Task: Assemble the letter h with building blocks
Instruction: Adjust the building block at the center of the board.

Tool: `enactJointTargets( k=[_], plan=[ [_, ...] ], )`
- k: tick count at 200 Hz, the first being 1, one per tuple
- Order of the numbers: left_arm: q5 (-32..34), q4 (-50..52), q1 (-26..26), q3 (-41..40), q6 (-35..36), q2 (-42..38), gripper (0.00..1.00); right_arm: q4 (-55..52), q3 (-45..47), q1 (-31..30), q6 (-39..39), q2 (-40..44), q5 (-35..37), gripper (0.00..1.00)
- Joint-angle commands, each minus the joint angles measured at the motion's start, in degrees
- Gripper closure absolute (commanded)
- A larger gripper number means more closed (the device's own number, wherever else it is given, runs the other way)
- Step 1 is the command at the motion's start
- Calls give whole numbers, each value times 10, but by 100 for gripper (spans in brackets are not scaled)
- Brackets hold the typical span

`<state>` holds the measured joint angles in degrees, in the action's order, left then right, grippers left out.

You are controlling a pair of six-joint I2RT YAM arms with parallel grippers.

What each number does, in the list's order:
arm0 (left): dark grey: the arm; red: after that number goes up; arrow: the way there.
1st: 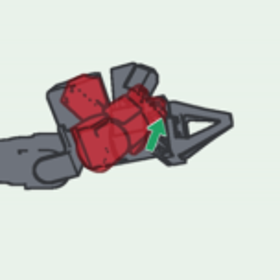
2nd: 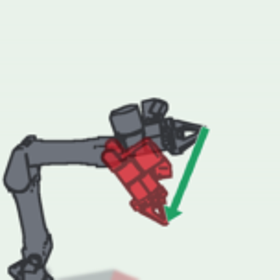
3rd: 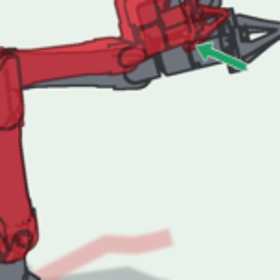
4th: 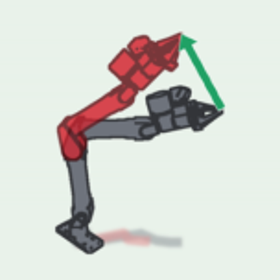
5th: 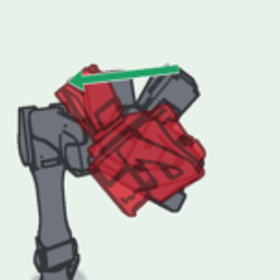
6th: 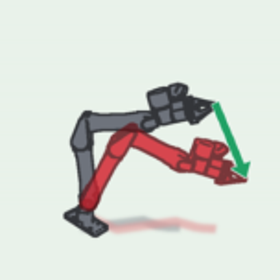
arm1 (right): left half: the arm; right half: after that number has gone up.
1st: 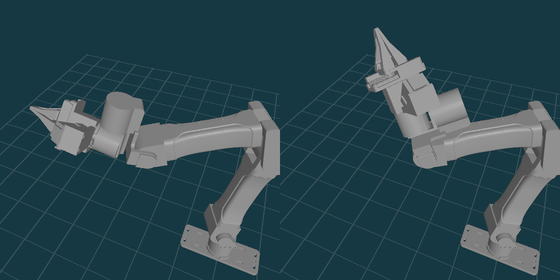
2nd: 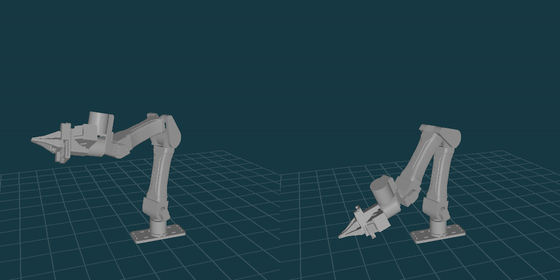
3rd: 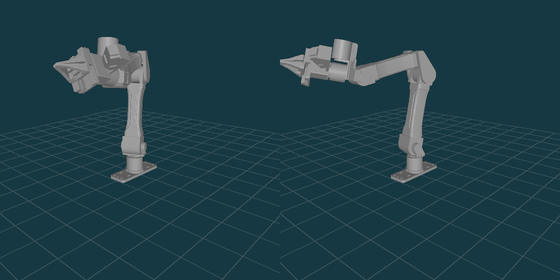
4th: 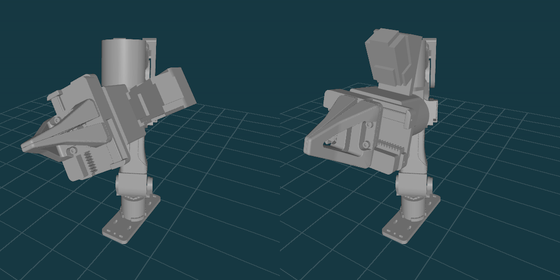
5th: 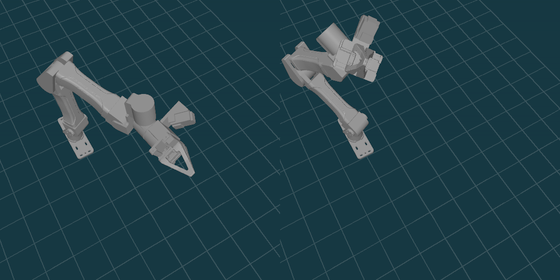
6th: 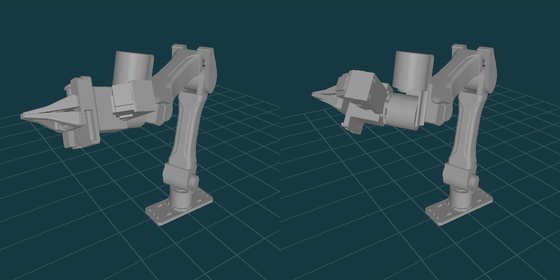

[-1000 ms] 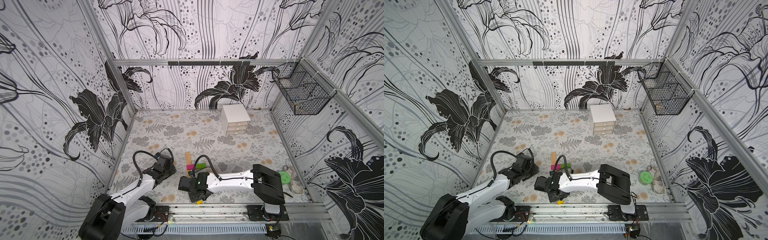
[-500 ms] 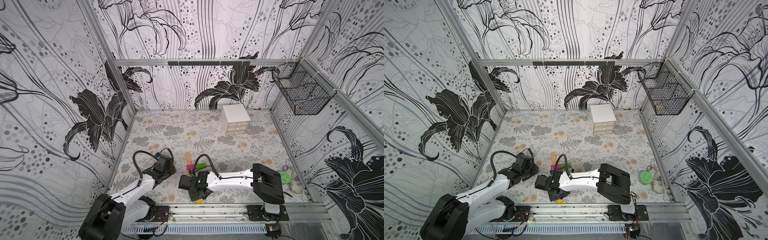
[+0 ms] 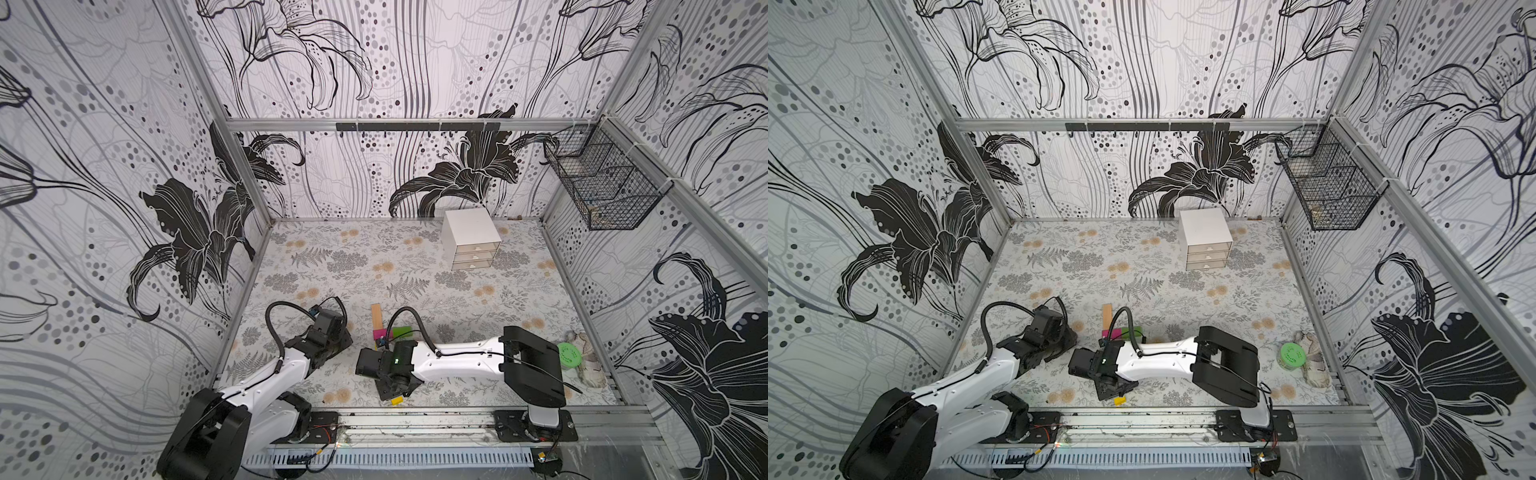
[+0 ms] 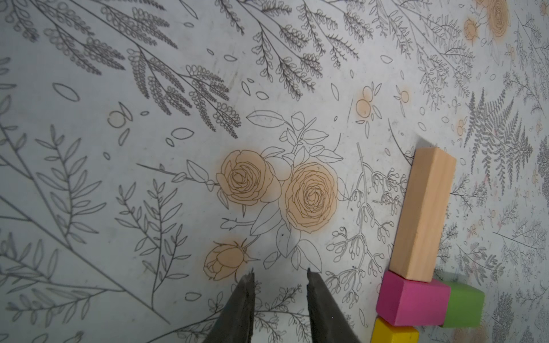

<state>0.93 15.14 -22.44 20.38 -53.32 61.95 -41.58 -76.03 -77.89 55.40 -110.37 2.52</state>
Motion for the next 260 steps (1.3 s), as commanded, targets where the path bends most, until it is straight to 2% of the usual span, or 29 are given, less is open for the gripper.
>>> enactJointTargets(
  k=[1,82,135,182,205,260],
  plan=[
    [1,-15,5,-4,8,-6,67,-11,-9,6,-9,-9,0,100],
    [1,-12,5,-5,9,-12,67,-9,1,5,-10,3,-4,100],
    [2,-5,6,2,13,-13,67,-45,68,-2,12,121,48,100],
    [0,2,7,3,12,-25,67,-32,152,65,-1,213,58,100],
    [0,4,7,5,13,-27,67,-12,157,83,-18,206,54,100],
    [-3,3,7,10,15,-19,67,23,138,101,-36,117,41,100]
  ],
)
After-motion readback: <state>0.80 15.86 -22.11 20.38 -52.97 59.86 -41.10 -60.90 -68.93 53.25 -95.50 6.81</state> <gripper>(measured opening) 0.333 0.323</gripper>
